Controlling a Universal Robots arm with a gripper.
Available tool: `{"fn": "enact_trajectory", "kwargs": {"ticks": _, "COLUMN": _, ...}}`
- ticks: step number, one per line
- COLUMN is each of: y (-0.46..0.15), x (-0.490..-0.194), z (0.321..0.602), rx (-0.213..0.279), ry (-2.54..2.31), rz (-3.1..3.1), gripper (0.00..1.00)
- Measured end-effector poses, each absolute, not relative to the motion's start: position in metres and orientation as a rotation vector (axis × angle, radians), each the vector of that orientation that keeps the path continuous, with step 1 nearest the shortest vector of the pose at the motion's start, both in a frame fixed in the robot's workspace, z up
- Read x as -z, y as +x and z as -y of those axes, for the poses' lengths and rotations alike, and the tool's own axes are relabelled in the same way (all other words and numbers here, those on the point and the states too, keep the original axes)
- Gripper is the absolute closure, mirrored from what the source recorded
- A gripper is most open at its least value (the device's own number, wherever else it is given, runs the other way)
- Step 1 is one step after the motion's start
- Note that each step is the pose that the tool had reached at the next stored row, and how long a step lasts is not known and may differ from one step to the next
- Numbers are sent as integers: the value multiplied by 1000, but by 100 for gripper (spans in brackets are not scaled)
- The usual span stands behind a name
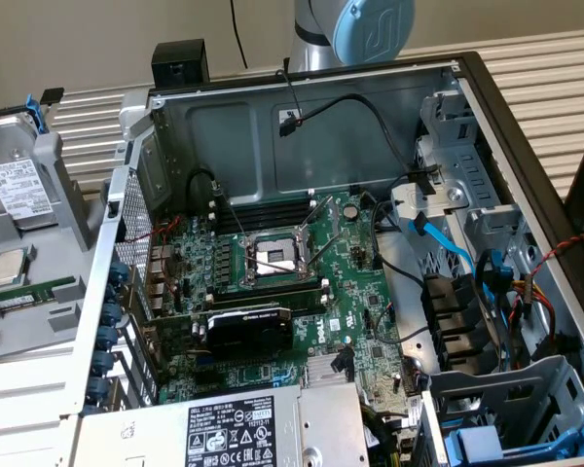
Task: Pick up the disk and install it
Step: 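Pick up the disk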
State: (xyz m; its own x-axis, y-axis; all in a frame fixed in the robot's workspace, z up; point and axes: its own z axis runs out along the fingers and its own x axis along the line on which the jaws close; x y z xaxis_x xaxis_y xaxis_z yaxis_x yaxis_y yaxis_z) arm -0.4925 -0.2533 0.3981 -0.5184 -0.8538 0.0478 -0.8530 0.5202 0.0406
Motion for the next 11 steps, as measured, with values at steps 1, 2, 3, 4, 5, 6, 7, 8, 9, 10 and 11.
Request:
{"fn": "enact_trajectory", "kwargs": {"ticks": 1, "y": -493, "x": -398, "z": 253, "rx": 15, "ry": 1535, "rz": 2674, "gripper": 26}}
{"fn": "enact_trajectory", "kwargs": {"ticks": 2, "y": -493, "x": -398, "z": 253, "rx": 11, "ry": 1559, "rz": 2663, "gripper": 26}}
{"fn": "enact_trajectory", "kwargs": {"ticks": 3, "y": -493, "x": -398, "z": 253, "rx": 7, "ry": 1584, "rz": 2654, "gripper": 26}}
{"fn": "enact_trajectory", "kwargs": {"ticks": 4, "y": -493, "x": -397, "z": 253, "rx": 0, "ry": 1607, "rz": 2648, "gripper": 26}}
{"fn": "enact_trajectory", "kwargs": {"ticks": 5, "y": -493, "x": -397, "z": 253, "rx": -9, "ry": 1627, "rz": 2645, "gripper": 26}}
{"fn": "enact_trajectory", "kwargs": {"ticks": 6, "y": -493, "x": -397, "z": 253, "rx": -17, "ry": 1643, "rz": 2646, "gripper": 26}}
{"fn": "enact_trajectory", "kwargs": {"ticks": 7, "y": -493, "x": -397, "z": 253, "rx": -26, "ry": 1657, "rz": 2648, "gripper": 26}}
{"fn": "enact_trajectory", "kwargs": {"ticks": 8, "y": -493, "x": -396, "z": 253, "rx": -34, "ry": 1670, "rz": 2649, "gripper": 26}}
{"fn": "enact_trajectory", "kwargs": {"ticks": 9, "y": -493, "x": -396, "z": 252, "rx": -39, "ry": 1681, "rz": 2648, "gripper": 26}}
{"fn": "enact_trajectory", "kwargs": {"ticks": 10, "y": -493, "x": -395, "z": 252, "rx": -41, "ry": 1697, "rz": 2640, "gripper": 26}}
{"fn": "enact_trajectory", "kwargs": {"ticks": 11, "y": -493, "x": -394, "z": 251, "rx": -41, "ry": 1715, "rz": 2629, "gripper": 26}}
